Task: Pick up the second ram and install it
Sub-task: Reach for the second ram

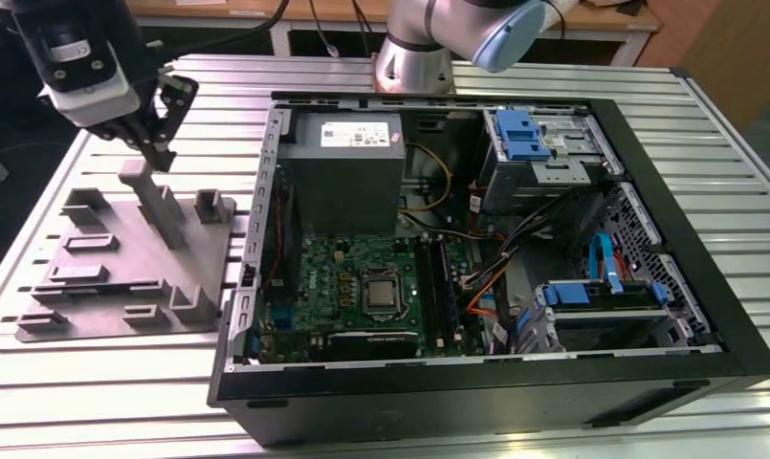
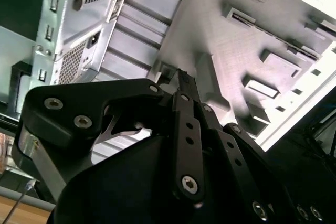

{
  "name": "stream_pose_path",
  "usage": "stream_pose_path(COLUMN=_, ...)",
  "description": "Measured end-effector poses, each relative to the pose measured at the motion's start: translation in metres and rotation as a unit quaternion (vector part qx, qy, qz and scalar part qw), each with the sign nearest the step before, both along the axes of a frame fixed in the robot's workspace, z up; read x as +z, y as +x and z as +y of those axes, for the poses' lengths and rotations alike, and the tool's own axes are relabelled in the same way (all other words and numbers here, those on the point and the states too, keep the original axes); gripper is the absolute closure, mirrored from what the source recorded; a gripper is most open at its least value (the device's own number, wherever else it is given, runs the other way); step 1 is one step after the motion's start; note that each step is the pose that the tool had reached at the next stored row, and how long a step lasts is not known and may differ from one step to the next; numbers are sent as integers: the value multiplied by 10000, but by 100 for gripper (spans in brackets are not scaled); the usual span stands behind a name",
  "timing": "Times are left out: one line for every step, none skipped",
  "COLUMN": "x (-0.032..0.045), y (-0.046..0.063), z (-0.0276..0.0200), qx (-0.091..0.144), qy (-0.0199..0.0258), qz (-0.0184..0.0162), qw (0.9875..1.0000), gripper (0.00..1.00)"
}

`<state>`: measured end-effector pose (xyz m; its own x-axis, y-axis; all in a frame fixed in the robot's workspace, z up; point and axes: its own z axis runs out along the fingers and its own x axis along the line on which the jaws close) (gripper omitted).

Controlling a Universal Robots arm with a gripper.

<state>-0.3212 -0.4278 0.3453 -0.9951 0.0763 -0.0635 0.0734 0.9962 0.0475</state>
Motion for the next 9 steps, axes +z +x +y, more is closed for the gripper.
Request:
stream_pose_path(x=-10, y=-18, z=-9, qx=0, qy=-1, qz=1, qw=10000, gripper=90)
stream_pose_path(x=-21, y=-38, z=-17, qx=0, qy=0, qz=0, qw=10000, gripper=90)
stream_pose_path(x=-32, y=-59, z=-25, qx=0, qy=0, qz=0, qw=10000, gripper=90)
stream_pose_path(x=-45, y=-84, z=-34, qx=0, qy=0, qz=0, qw=10000, gripper=90)
stream_pose_path(x=-56, y=-108, z=-43, qx=0, qy=0, qz=0, qw=10000, gripper=90)
stream_pose_path(x=-67, y=-133, z=-50, qx=0, qy=0, qz=0, qw=10000, gripper=90)
stream_pose_path(x=-77, y=-161, z=-57, qx=0, qy=-1, qz=1, qw=10000, gripper=90)
stream_pose_path(x=-89, y=-188, z=-65, qx=0, qy=0, qz=0, qw=10000, gripper=90)
stream_pose_path(x=-99, y=-213, z=-74, qx=1, qy=0, qz=0, qw=10000, gripper=90)
